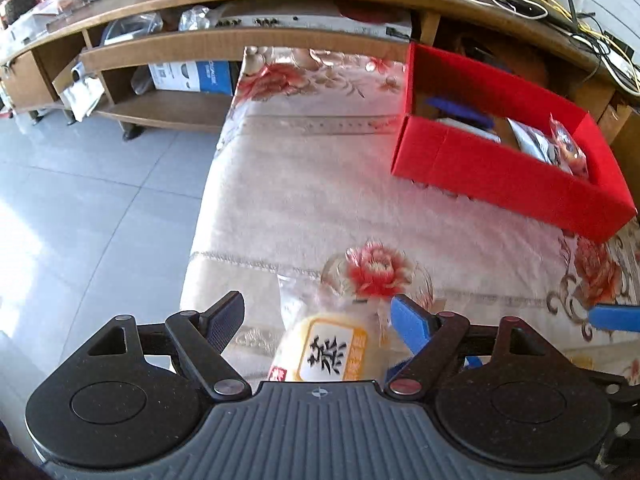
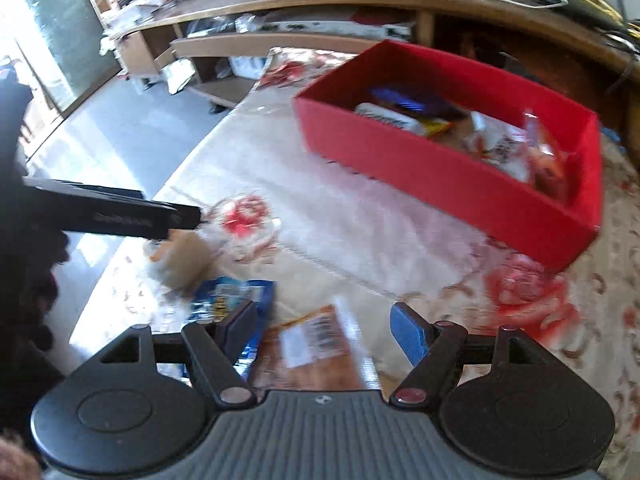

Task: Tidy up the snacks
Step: 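Grasp the wrapped cake with the left gripper while the right gripper grasps the blue sausage packet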

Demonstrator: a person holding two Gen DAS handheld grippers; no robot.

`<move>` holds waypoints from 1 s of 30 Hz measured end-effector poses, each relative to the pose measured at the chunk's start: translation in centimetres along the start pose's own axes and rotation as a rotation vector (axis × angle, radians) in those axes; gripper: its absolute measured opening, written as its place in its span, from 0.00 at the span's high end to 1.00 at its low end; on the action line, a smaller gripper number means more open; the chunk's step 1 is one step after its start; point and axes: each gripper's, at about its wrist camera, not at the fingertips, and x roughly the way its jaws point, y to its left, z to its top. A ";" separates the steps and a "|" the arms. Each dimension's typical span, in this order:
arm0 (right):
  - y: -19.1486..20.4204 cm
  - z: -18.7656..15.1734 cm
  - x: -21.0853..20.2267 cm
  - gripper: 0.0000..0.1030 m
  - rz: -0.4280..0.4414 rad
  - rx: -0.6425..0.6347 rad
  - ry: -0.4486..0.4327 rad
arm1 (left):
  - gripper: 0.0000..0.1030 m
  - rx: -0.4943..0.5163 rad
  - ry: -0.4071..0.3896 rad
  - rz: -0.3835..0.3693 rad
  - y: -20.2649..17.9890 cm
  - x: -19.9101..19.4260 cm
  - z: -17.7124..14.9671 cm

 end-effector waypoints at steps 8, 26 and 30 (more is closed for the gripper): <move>3.0 0.1 2.1 0.37 0.027 -0.077 0.060 | 0.20 0.053 0.096 -0.004 -1.0 2.6 -1.0; 8.1 -0.4 7.5 0.33 0.012 -0.209 0.147 | 0.36 0.030 0.118 -0.032 0.3 2.6 -1.3; 8.2 -0.6 7.4 0.39 -0.004 -0.243 0.138 | 0.36 0.046 0.118 -0.032 0.1 2.4 -1.5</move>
